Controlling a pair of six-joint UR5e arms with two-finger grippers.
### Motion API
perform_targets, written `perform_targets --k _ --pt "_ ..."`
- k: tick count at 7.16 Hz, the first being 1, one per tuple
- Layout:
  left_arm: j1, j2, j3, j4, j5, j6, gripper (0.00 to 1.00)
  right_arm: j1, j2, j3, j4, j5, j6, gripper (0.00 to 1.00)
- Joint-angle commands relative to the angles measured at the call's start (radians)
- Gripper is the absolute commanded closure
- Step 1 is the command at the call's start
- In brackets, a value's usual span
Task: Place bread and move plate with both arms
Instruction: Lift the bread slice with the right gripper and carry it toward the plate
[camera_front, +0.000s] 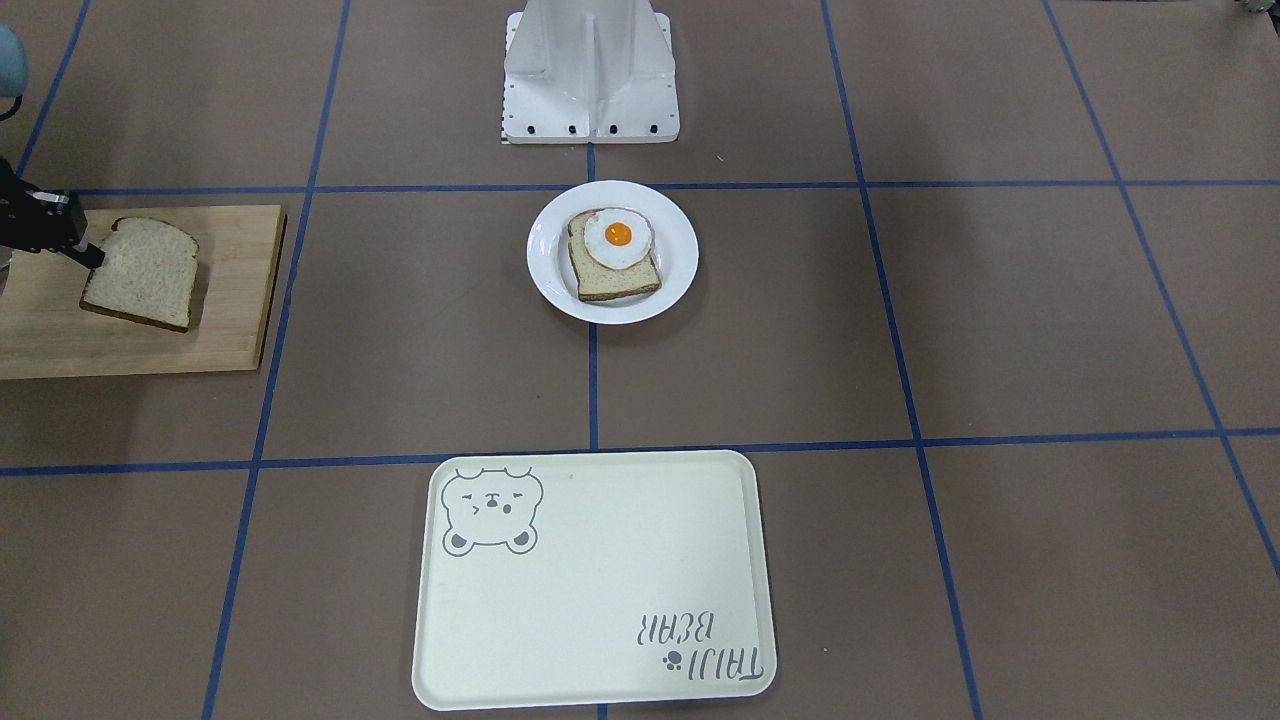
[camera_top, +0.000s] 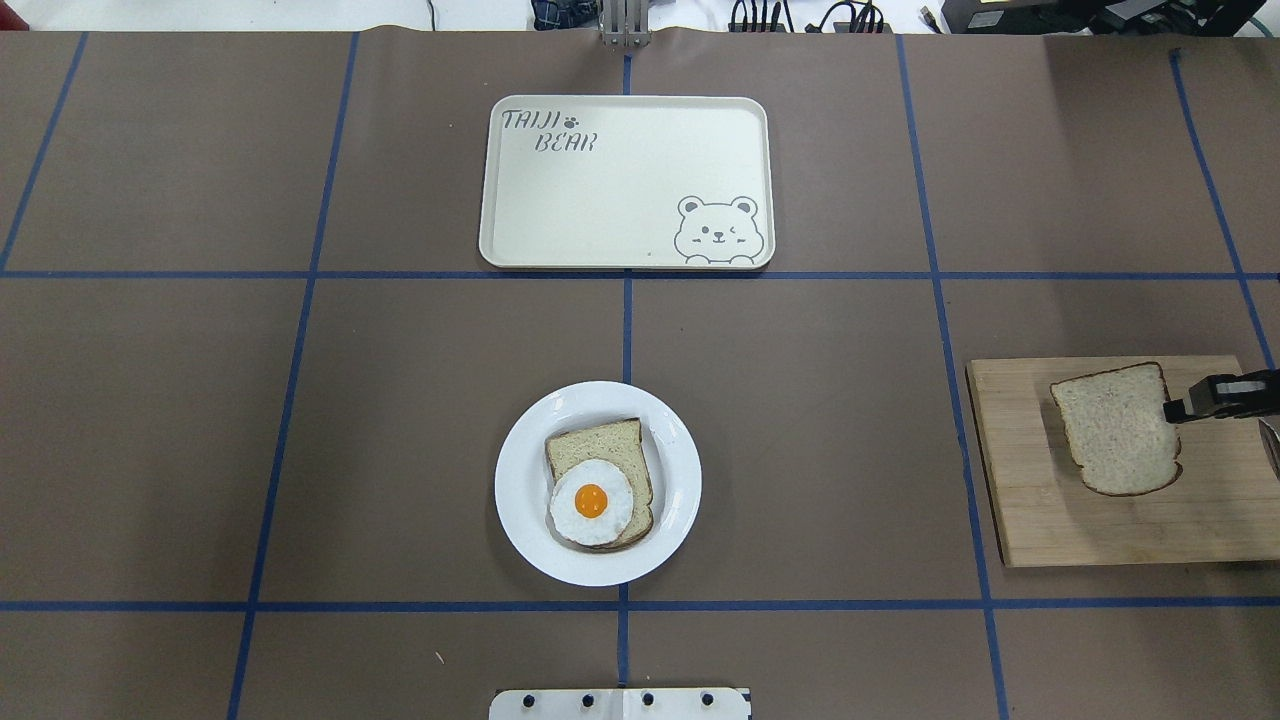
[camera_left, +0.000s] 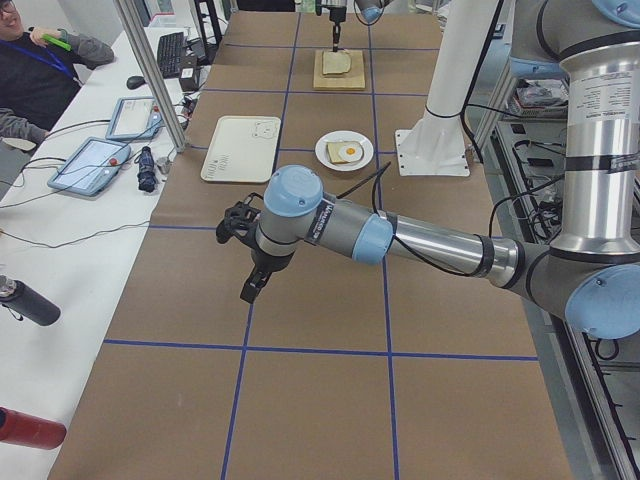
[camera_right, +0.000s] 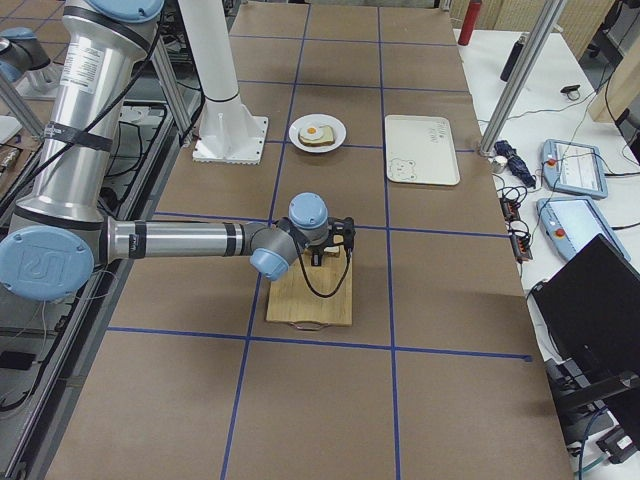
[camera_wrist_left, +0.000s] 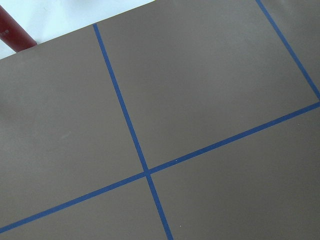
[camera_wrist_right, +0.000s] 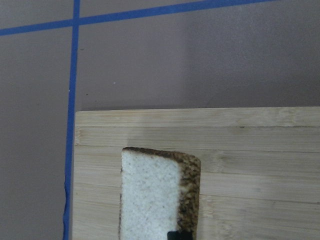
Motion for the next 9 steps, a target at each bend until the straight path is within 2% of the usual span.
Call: perform_targets --k 1,3,5,6,8,9 --pt "0.000 0.000 0.000 0.000 0.001 0.000 0.02 0.108 0.049 -0.006 0.000 0.162 -0.020 1.00" --pt "0.000 0.000 0.000 0.002 0.001 -0.002 0.02 0.111 0.147 -0.012 -0.011 0.176 0.006 1.00" --pt "0.002 -0.002 0.002 0.006 0.000 -0.017 0.02 0.087 0.323 -0.017 -0.002 0.167 0.236 1.00" --pt "0.000 -0.002 0.000 0.002 0.000 -0.051 0.02 0.029 0.424 -0.015 0.000 0.139 0.347 1.00" --pt "0.002 -0.002 0.002 0.003 0.000 -0.056 0.02 -0.201 0.572 0.009 0.003 -0.143 0.543 1.00" --pt "0.002 -0.002 0.012 0.000 0.000 -0.063 0.02 -0.328 0.609 0.046 0.002 -0.300 0.616 1.00"
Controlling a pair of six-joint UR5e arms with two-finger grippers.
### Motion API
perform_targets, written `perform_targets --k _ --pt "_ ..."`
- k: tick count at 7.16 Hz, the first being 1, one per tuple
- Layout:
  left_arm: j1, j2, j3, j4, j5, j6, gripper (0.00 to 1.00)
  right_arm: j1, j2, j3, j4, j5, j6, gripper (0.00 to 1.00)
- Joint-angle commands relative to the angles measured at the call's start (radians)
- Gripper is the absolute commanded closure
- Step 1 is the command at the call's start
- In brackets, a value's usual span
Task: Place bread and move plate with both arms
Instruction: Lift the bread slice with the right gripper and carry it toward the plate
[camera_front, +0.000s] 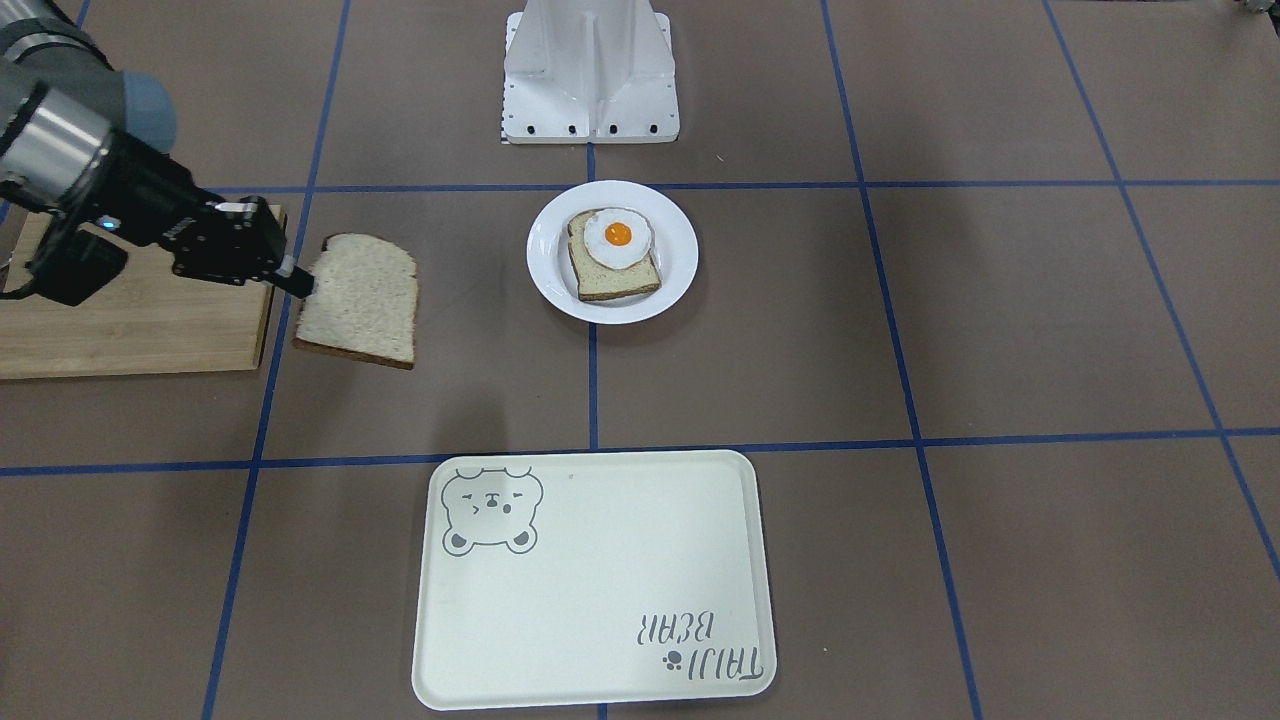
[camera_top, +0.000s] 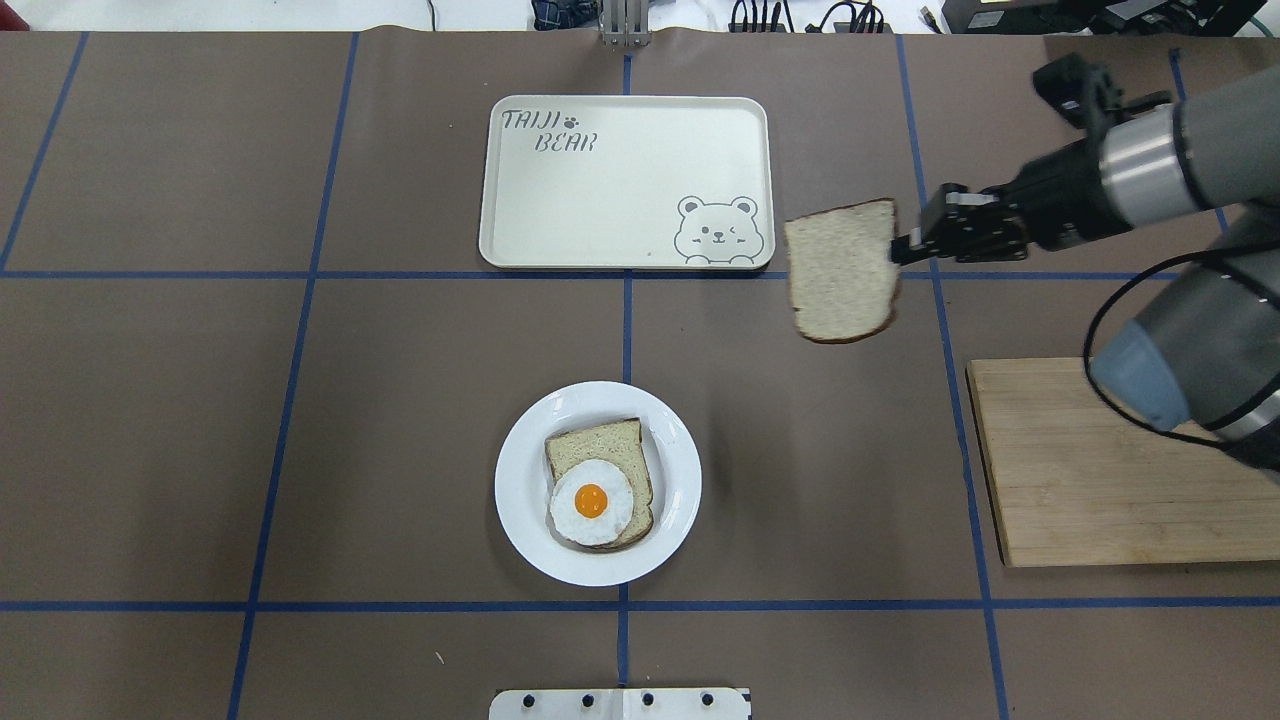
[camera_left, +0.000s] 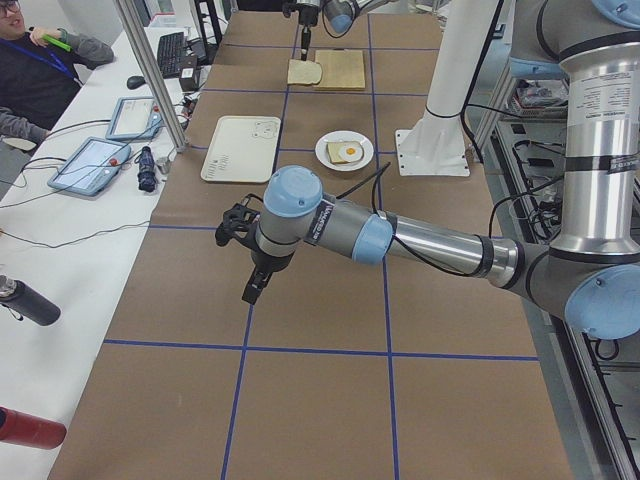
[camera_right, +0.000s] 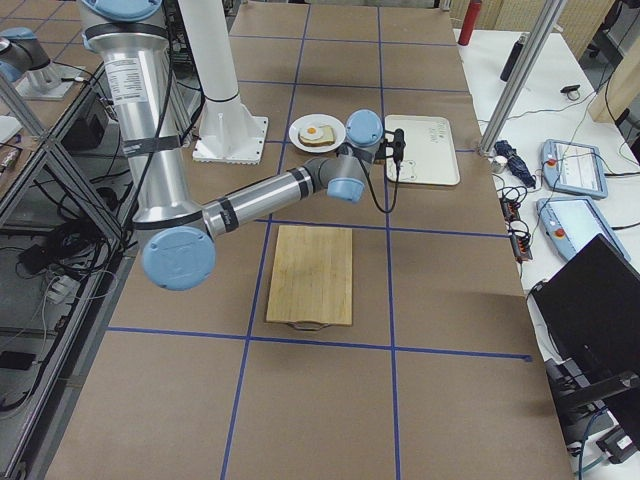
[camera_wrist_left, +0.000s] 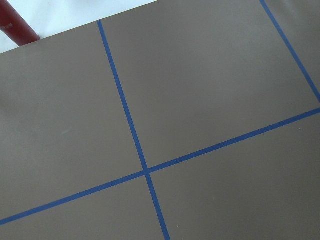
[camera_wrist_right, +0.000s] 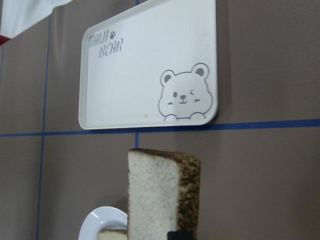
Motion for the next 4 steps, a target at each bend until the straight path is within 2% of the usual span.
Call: perform_targets --k 1,2,4 --pt "-0.001 0.000 0.009 0.000 0.000 -0.011 0.02 -0.266 0.080 0.049 -0.001 -0.320 0.104 1.00" --pt "-0.001 0.001 0.010 0.000 0.000 -0.011 0.02 -0.364 0.094 0.046 -0.002 -0.407 0.089 1.00" --pt "-0.001 0.001 0.016 -0.002 0.000 -0.011 0.02 -0.507 0.111 0.014 -0.002 -0.496 -0.005 1.00"
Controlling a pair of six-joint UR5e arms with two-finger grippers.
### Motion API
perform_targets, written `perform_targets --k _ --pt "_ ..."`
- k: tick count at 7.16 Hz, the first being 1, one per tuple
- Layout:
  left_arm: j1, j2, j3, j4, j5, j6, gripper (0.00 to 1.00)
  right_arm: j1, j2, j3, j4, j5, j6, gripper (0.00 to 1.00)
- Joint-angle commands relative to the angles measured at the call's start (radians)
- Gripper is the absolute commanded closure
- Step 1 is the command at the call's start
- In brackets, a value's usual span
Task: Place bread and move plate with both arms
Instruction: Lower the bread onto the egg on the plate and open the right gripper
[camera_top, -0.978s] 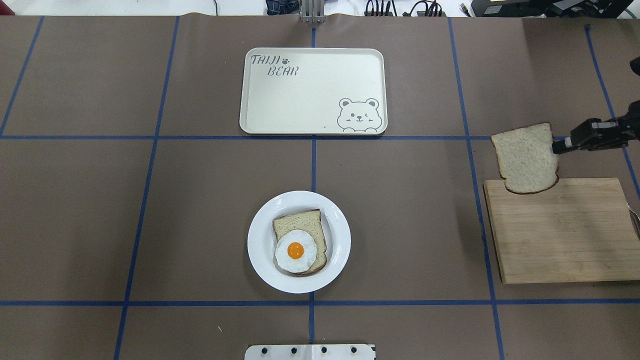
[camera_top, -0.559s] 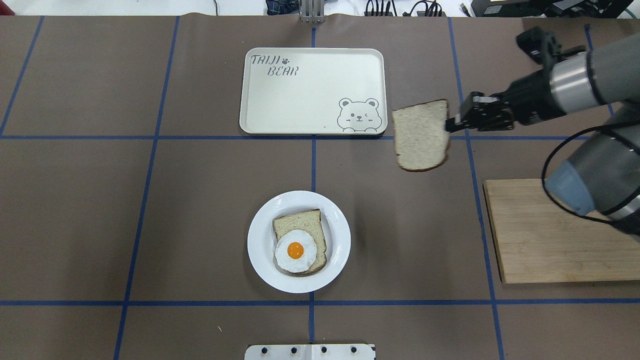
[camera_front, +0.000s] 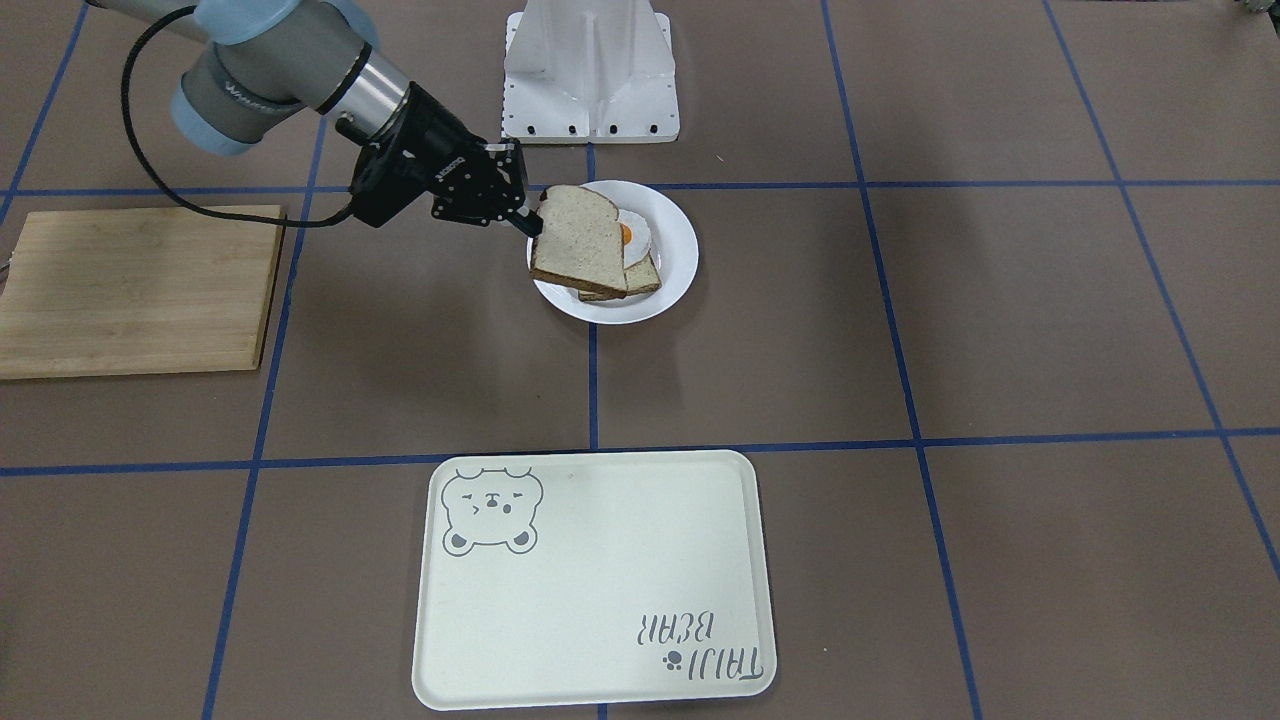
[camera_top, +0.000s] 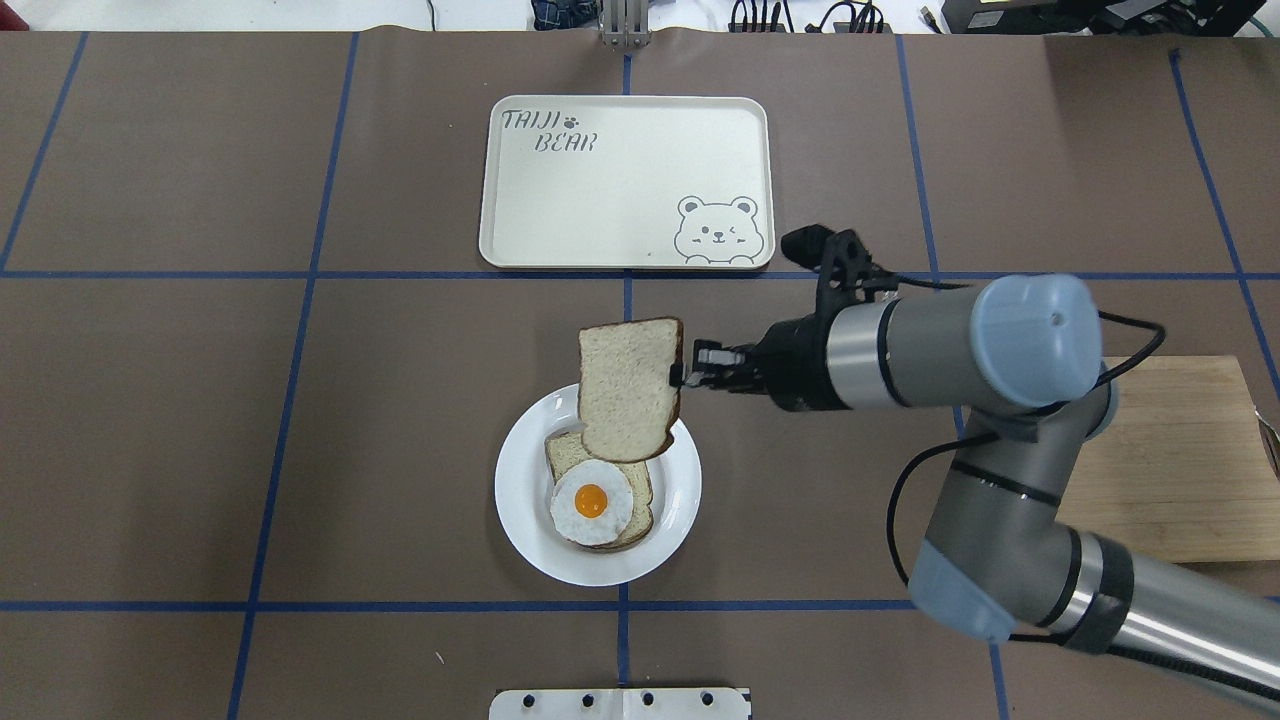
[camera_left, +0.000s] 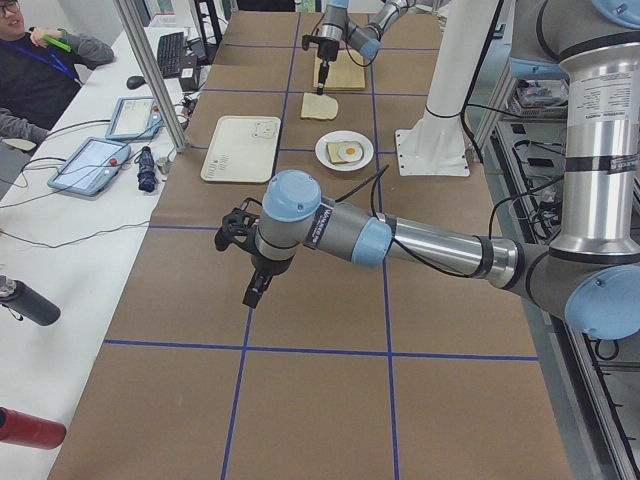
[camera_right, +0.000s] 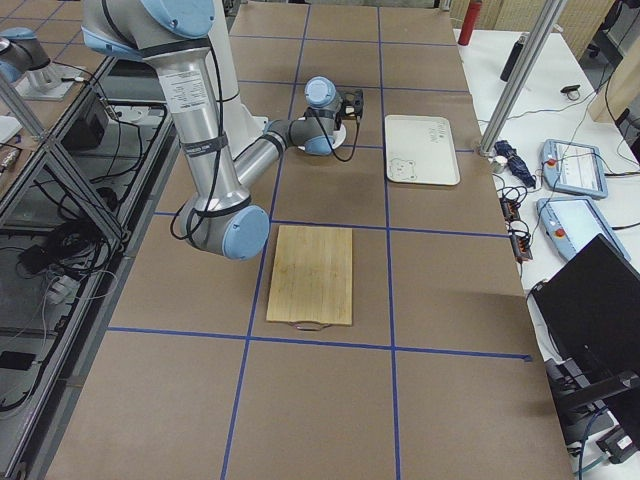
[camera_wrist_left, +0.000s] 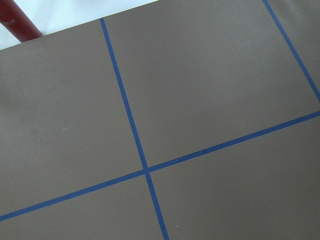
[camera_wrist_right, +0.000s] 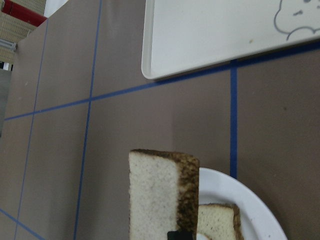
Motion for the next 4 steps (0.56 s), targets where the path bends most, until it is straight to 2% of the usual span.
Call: perform_targets --k 1,4 --pt "0.000 0.000 0.003 0.000 0.000 0.000 0.02 -0.133 0.010 -0.039 0.001 -0.085 -0.110 1.00" --pt "0.000 0.000 0.015 0.000 0.000 0.000 0.02 -0.199 0.004 -0.083 0.003 -0.145 -0.157 1.00"
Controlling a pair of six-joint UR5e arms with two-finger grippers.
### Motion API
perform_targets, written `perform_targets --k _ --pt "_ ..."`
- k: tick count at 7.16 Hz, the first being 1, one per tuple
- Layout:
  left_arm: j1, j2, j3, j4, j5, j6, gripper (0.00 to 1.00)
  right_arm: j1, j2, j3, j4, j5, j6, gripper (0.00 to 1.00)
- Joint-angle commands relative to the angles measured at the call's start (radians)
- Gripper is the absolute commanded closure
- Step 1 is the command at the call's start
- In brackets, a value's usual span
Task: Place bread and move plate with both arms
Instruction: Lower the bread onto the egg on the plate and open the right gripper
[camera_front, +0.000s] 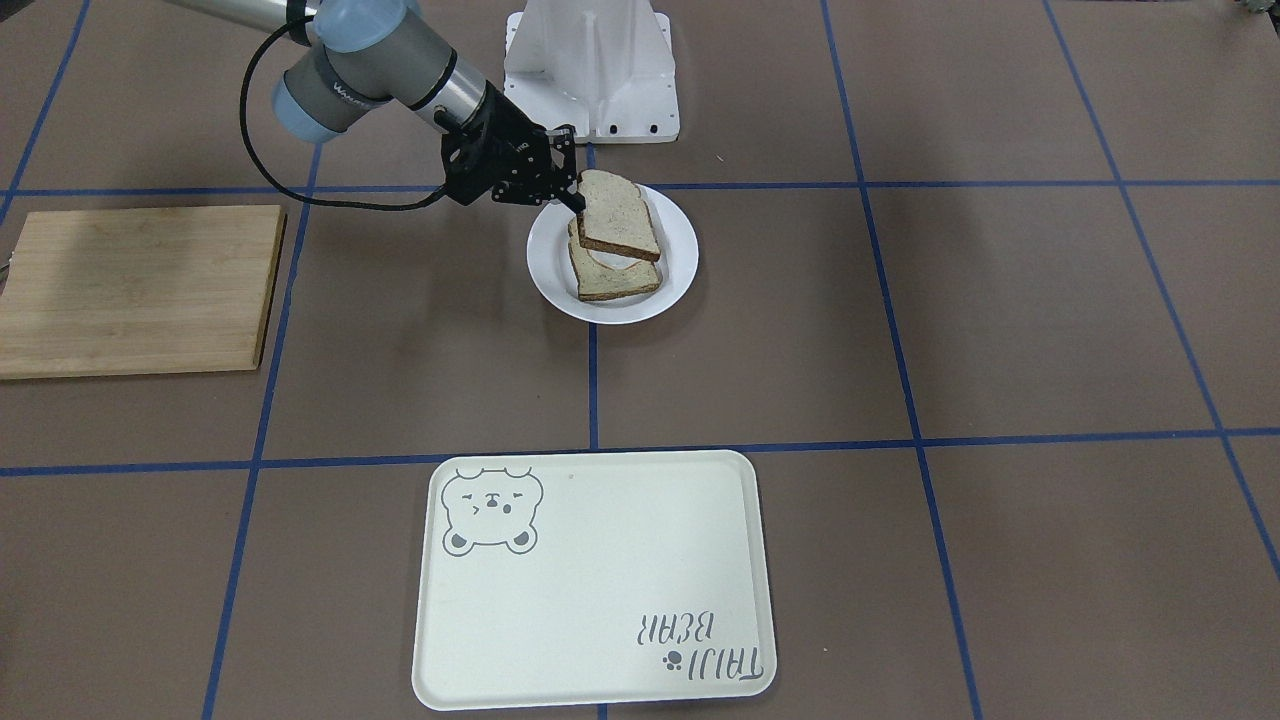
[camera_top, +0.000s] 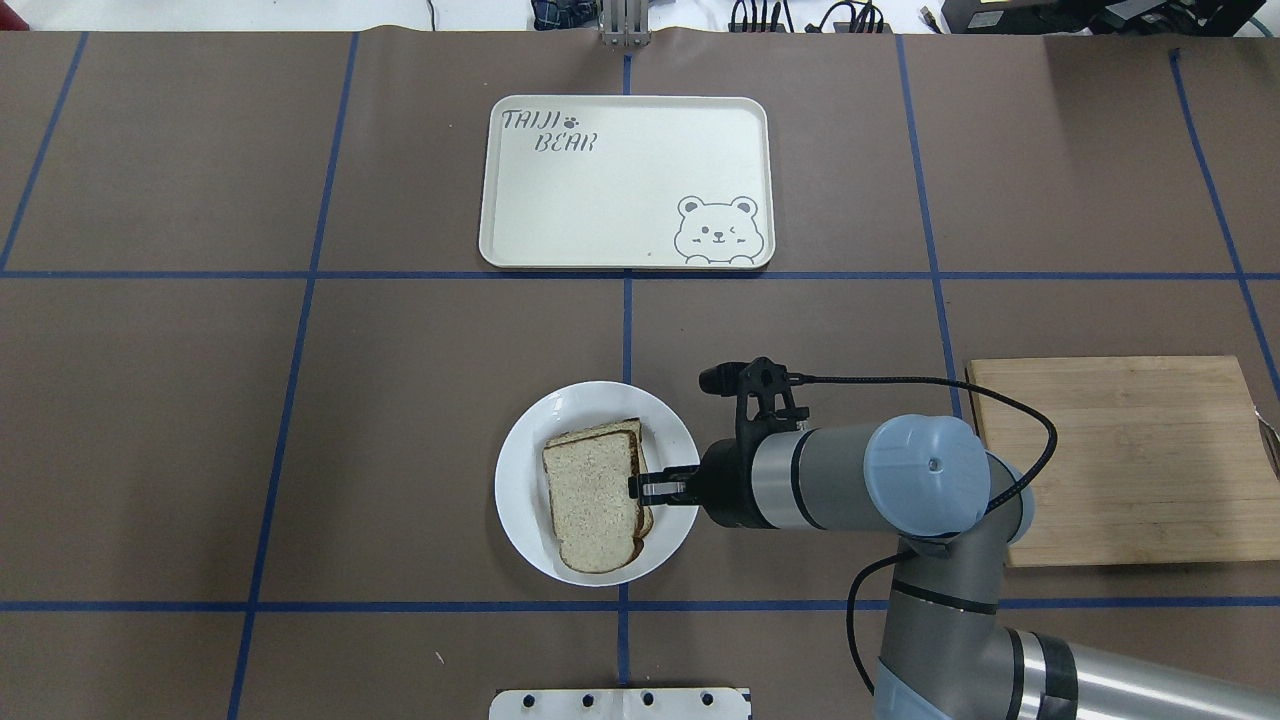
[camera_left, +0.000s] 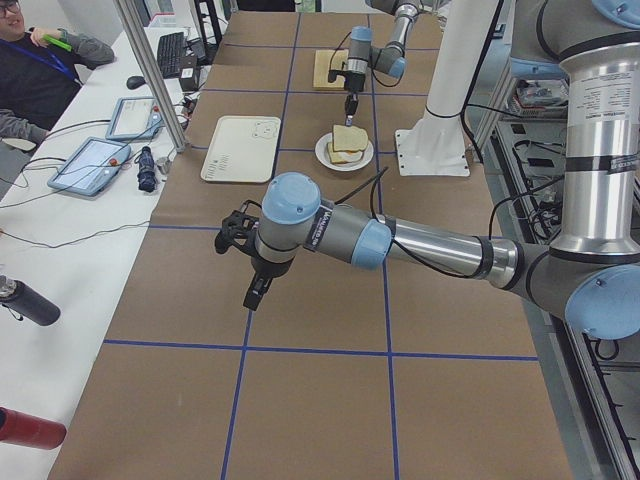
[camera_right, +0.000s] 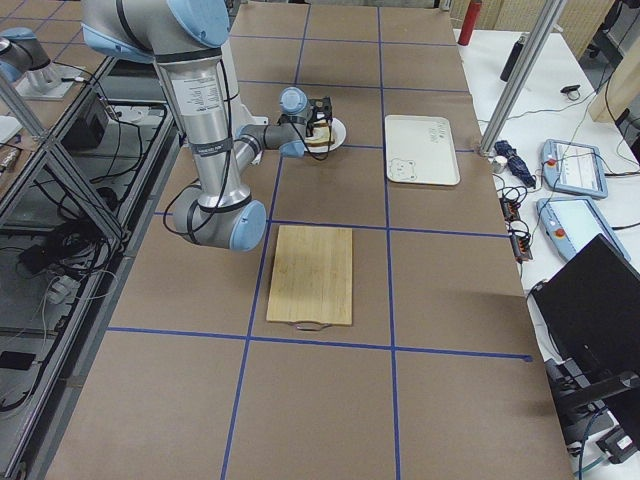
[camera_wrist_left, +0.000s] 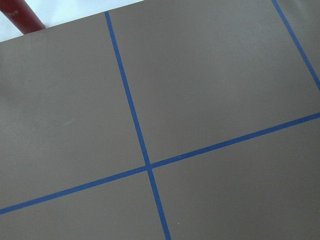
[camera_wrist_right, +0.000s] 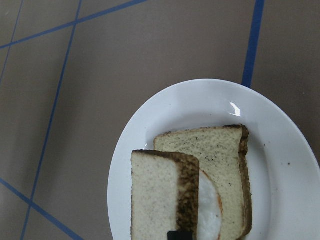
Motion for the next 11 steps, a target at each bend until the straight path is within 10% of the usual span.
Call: perform_targets --k 1,6,7,8,11 --pt "0.000 0.000 0.008 0.000 0.000 0.000 0.02 -0.021 -0.003 -0.016 0.001 -0.026 -0.036 1.00" --pt "0.000 0.006 0.003 0.000 0.000 0.000 0.02 0.037 0.015 -0.069 -0.001 -0.040 -0.082 1.00" --pt "0.000 0.006 0.006 0.000 0.000 0.000 0.02 0.036 0.027 -0.077 -0.001 -0.041 -0.067 0.79" --pt "0.000 0.006 0.003 -0.002 0.000 0.000 0.02 0.036 0.040 -0.077 -0.004 -0.043 -0.041 0.01" --pt "0.002 0.000 0.000 -0.003 0.000 0.002 0.02 0.181 0.063 -0.006 -0.151 0.062 -0.034 0.00"
